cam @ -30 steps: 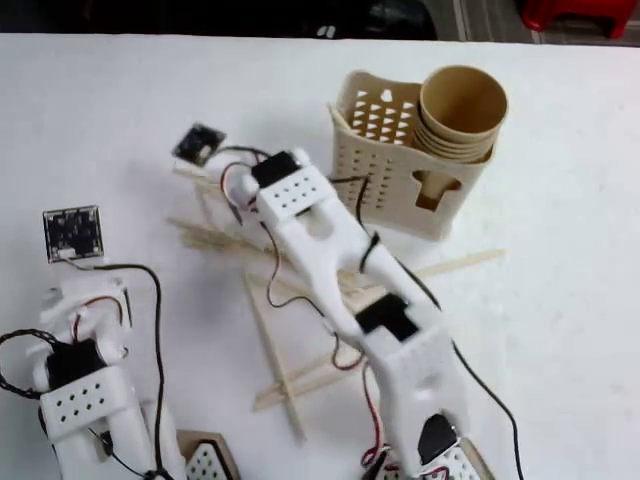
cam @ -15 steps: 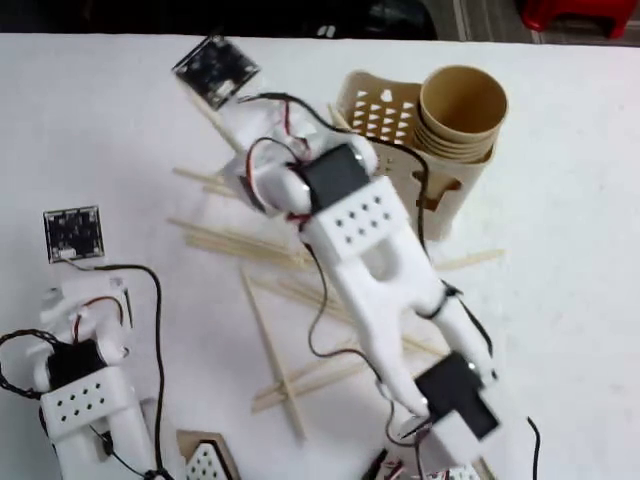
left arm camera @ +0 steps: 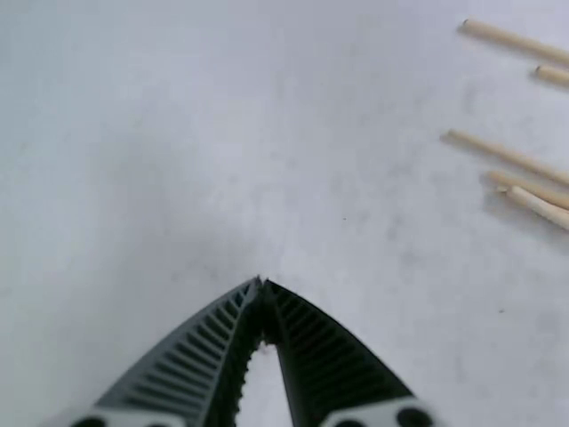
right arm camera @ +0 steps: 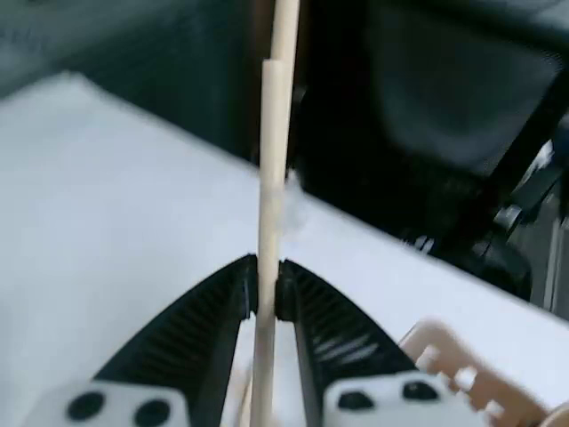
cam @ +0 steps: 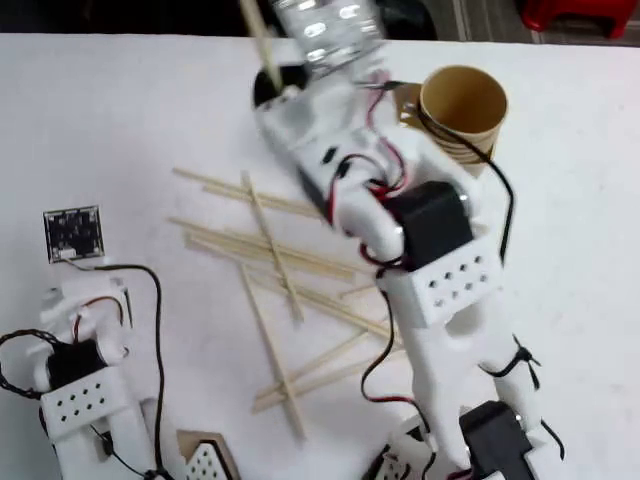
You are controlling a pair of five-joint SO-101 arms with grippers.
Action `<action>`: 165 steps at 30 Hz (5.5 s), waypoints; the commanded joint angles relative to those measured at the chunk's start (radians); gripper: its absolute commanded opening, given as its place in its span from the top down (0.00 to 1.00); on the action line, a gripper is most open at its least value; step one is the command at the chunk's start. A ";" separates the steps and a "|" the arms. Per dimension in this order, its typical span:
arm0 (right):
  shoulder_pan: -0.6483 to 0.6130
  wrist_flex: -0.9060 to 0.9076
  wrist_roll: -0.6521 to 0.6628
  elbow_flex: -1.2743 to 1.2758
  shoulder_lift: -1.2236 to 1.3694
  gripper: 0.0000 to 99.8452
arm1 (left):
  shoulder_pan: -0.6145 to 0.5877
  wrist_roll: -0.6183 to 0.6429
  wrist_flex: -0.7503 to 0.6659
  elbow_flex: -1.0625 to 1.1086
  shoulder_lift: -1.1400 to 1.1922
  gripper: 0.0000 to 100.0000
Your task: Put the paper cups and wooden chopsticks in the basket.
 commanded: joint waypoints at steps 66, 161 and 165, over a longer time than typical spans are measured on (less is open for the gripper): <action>0.277 -0.966 -0.012 0.864 -0.240 0.92 | -0.001 0.003 -0.021 -0.008 -0.025 0.97; 0.602 -0.277 -0.012 1.315 -0.897 0.98 | 0.522 -1.022 0.423 -1.458 1.685 0.81; 0.604 -0.277 -0.012 1.315 -0.897 0.98 | 0.538 -1.023 0.430 -1.450 1.687 0.89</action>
